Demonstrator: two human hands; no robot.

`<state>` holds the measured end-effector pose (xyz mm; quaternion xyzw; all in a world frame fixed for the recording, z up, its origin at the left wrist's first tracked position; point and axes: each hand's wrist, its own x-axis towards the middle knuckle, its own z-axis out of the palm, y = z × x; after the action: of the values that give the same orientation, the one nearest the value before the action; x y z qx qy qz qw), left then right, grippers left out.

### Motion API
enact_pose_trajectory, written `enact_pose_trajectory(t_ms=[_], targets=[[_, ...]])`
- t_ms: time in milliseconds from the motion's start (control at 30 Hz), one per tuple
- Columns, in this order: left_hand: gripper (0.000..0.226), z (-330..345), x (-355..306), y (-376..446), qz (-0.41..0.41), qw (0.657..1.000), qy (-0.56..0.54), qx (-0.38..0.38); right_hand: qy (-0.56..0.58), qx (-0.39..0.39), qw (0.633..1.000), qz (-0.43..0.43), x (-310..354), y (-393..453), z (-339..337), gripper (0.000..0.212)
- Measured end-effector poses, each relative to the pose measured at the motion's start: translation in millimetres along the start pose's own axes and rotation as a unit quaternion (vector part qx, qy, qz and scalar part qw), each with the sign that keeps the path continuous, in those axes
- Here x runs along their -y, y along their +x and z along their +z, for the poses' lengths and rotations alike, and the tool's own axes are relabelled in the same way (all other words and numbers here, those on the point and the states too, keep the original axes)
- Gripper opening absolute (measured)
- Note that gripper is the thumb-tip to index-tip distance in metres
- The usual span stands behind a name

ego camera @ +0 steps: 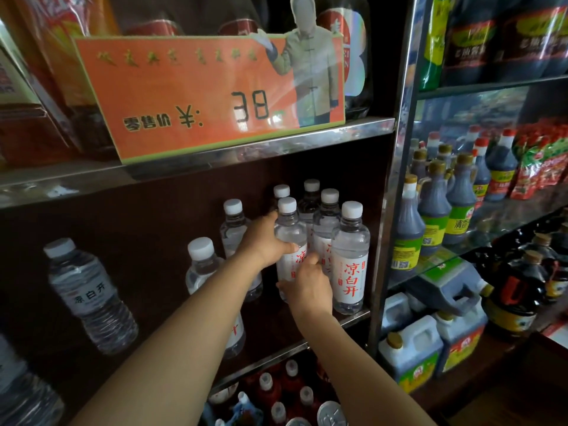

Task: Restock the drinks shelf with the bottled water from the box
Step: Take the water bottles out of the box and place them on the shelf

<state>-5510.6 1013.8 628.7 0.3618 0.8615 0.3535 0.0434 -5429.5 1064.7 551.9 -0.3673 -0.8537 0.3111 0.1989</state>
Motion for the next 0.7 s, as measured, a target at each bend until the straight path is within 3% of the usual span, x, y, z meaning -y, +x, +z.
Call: enact_pose_trajectory(t_ms=[200, 300, 433, 567, 700], targets=[[0.071, 11, -1, -5, -0.011, 0.999, -0.026, -0.017, -0.036, -0.002, 0.999, -0.027, -5, -1, -4, 0.064], [0.080, 27, -1, -9, -0.015, 0.996, -0.064, -0.061, -0.050, -0.021, 0.998, -0.035, -10, -4, -5, 0.055], [0.068, 37, -7, -11, -0.011, 0.995, -0.053, -0.083, -0.014, -0.043, 0.997, -0.061, -15, -12, -9, 0.063], [0.068, 33, -10, -15, -0.031, 0.995, -0.066, -0.070, 0.062, -0.041, 0.994, -0.084, -17, -26, -21, 0.063], [0.062, 21, -12, -31, -0.103, 0.990, -0.102, 0.003, 0.116, -0.002, 0.989, -0.092, -18, -38, -36, 0.059]])
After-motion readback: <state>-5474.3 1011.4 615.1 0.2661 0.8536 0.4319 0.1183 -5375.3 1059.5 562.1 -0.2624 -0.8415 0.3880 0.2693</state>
